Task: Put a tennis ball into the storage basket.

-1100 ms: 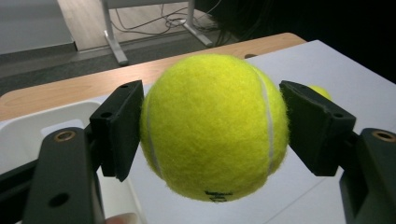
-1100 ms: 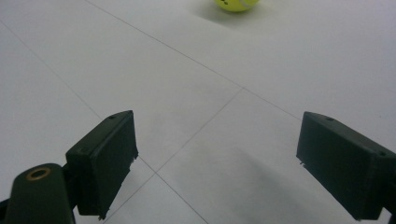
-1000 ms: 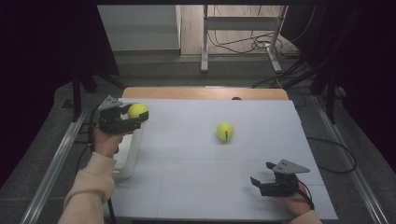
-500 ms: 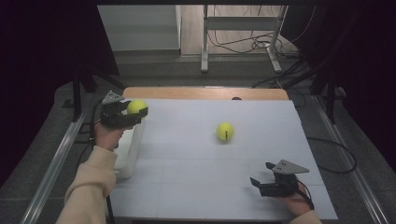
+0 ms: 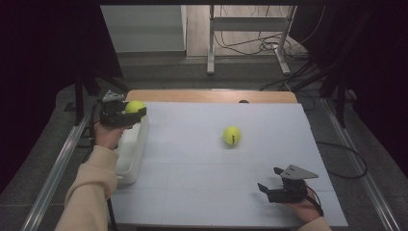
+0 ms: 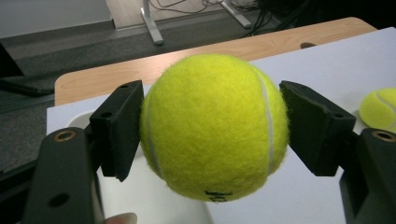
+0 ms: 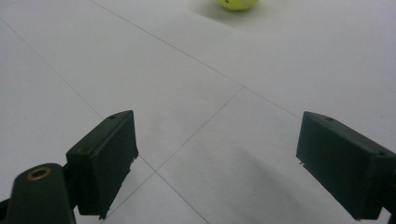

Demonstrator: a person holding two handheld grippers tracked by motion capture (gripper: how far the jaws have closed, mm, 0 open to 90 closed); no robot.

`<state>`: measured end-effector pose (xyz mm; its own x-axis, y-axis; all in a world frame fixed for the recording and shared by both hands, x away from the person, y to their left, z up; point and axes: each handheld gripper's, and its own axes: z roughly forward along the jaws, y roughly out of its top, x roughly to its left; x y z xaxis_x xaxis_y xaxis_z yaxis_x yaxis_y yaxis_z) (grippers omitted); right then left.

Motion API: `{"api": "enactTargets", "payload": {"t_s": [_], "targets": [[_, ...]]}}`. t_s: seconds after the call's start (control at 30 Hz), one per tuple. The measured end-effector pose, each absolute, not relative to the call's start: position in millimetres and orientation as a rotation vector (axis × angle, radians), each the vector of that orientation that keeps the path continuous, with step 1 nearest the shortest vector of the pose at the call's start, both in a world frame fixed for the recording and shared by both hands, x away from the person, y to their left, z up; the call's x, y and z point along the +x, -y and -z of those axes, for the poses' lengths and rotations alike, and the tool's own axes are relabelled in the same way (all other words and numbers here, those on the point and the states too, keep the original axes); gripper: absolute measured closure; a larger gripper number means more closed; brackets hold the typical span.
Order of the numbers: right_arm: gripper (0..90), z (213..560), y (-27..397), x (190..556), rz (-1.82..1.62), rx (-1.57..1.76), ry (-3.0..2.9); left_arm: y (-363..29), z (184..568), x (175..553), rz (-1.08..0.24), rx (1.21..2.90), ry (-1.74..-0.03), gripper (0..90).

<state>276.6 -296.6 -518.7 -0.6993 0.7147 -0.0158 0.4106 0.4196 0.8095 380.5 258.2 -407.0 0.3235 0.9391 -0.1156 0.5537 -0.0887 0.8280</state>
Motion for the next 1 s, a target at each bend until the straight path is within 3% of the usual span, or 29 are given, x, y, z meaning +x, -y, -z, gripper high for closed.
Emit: {"api": "enactTargets", "payload": {"t_s": [1.0], "targets": [[12.8,519.6,296.6,277.0,-1.165,0.973,-2.329,-283.8,428.8,415.7,-0.563,1.786,-1.559,26.5]]}}
